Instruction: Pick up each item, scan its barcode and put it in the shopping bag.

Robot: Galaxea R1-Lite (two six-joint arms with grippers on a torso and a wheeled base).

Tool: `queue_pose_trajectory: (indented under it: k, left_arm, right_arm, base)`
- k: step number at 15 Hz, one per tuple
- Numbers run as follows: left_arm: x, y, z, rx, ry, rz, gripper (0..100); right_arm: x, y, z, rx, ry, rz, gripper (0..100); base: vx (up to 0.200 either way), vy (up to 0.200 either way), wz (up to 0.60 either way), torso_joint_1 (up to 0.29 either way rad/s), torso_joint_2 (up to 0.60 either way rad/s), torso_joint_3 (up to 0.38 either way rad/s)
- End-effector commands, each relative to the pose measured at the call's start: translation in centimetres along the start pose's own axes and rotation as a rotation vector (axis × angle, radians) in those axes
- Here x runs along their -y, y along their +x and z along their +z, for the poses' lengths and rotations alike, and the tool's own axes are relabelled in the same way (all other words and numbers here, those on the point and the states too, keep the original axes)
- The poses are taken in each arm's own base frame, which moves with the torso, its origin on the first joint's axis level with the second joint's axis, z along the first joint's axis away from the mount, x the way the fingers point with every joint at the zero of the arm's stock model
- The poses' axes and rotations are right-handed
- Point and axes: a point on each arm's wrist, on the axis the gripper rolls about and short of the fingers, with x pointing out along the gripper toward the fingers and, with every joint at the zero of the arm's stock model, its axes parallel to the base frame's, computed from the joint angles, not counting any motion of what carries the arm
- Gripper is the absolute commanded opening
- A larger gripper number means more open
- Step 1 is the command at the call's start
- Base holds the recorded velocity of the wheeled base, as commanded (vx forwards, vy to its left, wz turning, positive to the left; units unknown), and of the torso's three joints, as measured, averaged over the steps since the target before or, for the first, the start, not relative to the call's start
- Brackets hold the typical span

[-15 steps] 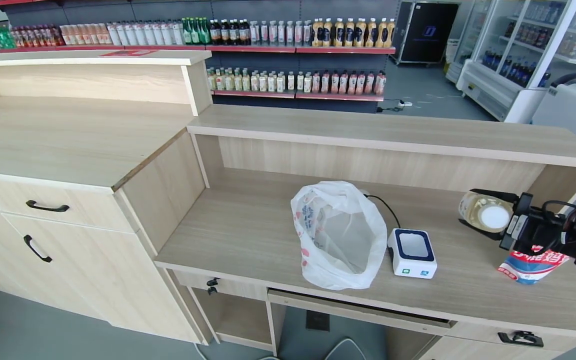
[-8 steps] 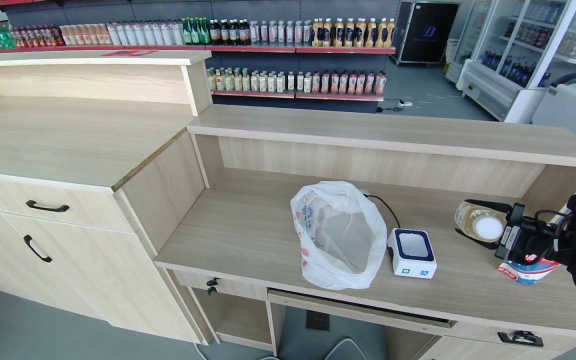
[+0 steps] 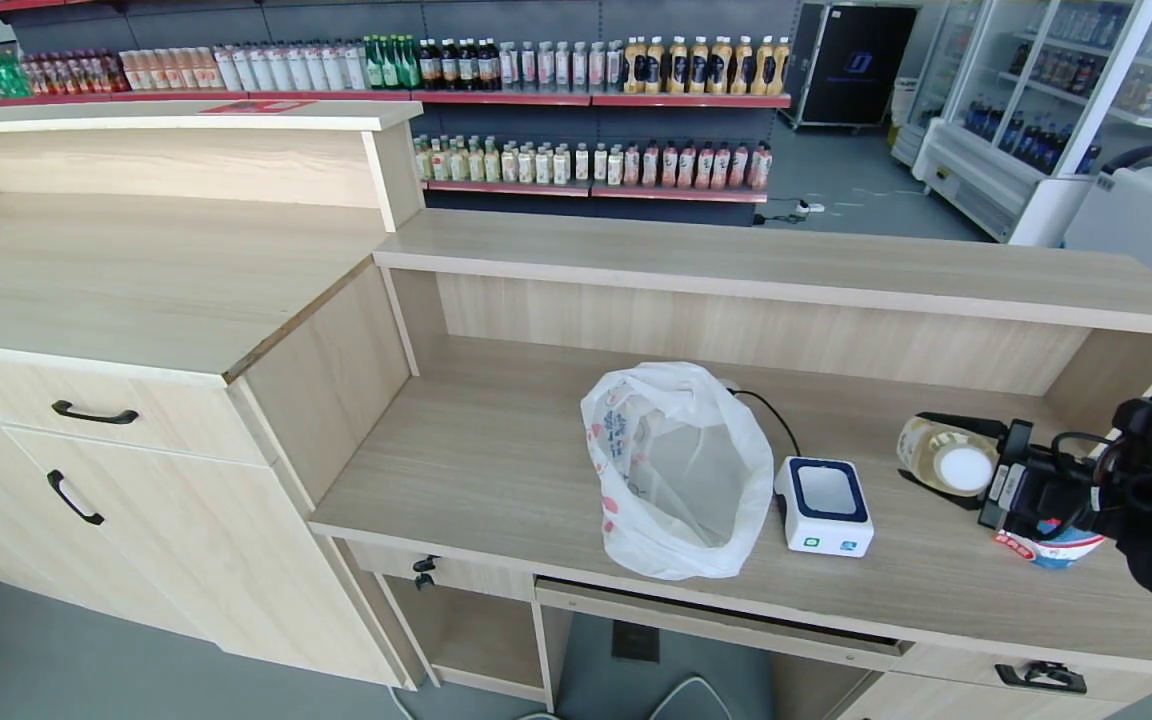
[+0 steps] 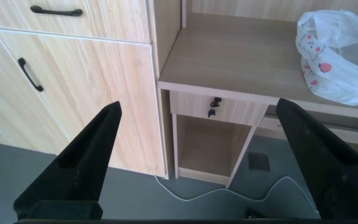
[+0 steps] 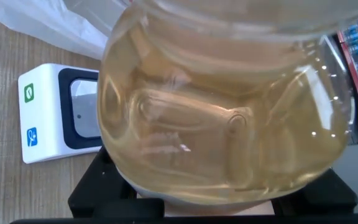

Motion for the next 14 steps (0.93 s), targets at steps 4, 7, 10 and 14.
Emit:
queue_pose_trajectory:
  k: [4, 7, 10, 14]
  left_arm:
    - [0.0, 0.0, 0.0, 0.001, 0.000, 0.000, 100]
    - [0.0, 0.0, 0.0, 0.001, 0.000, 0.000, 100]
    - [0.0, 0.0, 0.0, 0.001, -0.001, 0.000, 100]
    - [0.0, 0.0, 0.0, 0.001, 0.000, 0.000, 100]
  right_arm:
    - [-0.4, 0.9, -0.3, 0.018, 0.004, 0.010, 0]
    - [-0.5, 1.2, -0.3, 0.024, 0.004, 0.012, 0]
    - [-0.9, 1.7, -0.4, 0.036, 0.011, 0.022, 0]
    - [-1.1, 2.7, -0.3, 0.059, 0.008, 0.026, 0]
  base:
    - [0.000, 0.000, 0.00, 0.000, 0.00, 0.000]
    - [0.000, 0.000, 0.00, 0.000, 0.00, 0.000]
    - [0.000, 0.000, 0.00, 0.000, 0.00, 0.000]
    - [0.000, 0.000, 0.00, 0.000, 0.00, 0.000]
